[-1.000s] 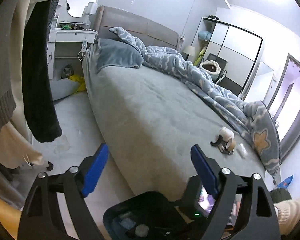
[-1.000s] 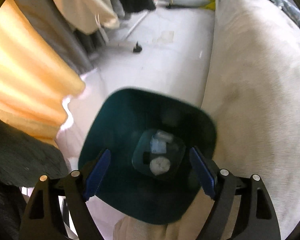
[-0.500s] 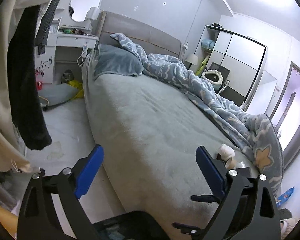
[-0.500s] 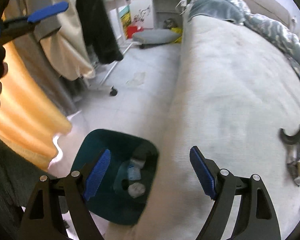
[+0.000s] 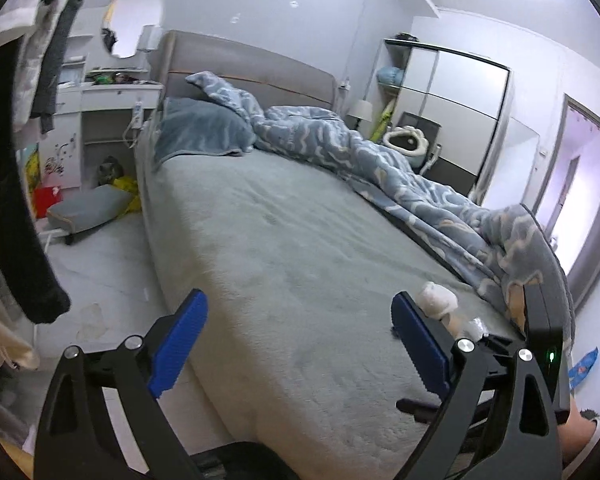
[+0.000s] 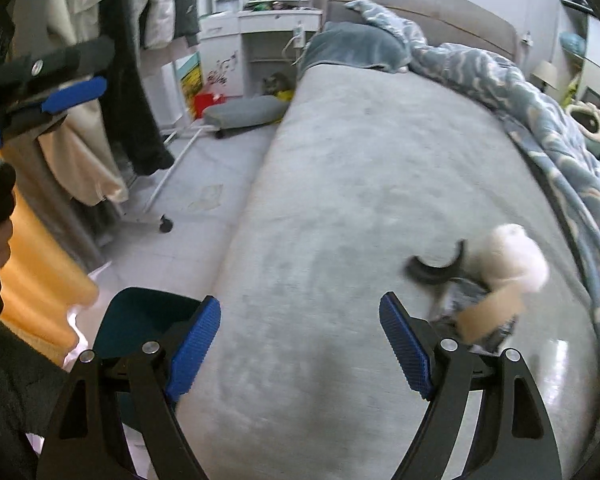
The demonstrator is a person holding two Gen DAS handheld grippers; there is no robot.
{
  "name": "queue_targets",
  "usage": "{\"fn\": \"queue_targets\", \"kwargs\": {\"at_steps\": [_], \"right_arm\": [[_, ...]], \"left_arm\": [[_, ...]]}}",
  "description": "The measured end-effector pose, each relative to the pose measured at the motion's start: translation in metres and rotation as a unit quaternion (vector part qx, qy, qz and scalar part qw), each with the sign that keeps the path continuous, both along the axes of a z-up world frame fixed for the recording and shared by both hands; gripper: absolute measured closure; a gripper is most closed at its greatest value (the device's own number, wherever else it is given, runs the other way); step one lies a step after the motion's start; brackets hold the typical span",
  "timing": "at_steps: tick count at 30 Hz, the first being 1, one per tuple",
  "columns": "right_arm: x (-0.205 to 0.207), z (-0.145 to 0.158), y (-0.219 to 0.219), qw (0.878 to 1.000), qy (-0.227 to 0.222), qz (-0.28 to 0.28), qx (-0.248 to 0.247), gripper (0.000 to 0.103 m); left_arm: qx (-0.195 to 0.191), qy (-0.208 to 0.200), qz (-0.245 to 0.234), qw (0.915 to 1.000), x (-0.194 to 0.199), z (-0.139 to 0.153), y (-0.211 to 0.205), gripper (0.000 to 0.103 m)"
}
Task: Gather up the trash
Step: 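Move both tools back over the bed toward the remaining items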
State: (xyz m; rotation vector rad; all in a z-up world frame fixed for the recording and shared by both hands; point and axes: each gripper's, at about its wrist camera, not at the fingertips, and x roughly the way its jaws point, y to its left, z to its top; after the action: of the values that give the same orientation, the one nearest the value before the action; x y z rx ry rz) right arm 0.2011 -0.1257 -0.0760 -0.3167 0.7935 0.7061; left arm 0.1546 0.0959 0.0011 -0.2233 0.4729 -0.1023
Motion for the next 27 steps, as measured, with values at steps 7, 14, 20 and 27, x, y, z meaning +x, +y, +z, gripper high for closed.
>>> {"fn": "queue_targets", "kwargs": {"at_steps": [7,14,20,27], "right_arm": [[0.017,0.012,-0.038,0.999,-0.017,-0.039,0.019,0.02],[0.029,0.014,-0.073,0.996,-0.027,-0.081,0.029,0.02],[0.034,0.017,-0.097,0.994,-0.038,-0.101,0.032,0.02],[0.044,0.007,-0.126,0.99,-0.039,-0.135,0.019,0.02]], "left_arm": [[-0.003,0.005,0.001,1.0,0.015,-0.006,-0.02,0.014],[-0.026,0.018,-0.017,0.9994,0.029,-0.013,-0.036,0.014],[-0.024,0.028,-0.032,0.9988,0.04,-0.019,-0.056,0.014],[-0.015,0.026,-0.071,0.9971,0.046,-0.022,-0.086,0.013]]}}
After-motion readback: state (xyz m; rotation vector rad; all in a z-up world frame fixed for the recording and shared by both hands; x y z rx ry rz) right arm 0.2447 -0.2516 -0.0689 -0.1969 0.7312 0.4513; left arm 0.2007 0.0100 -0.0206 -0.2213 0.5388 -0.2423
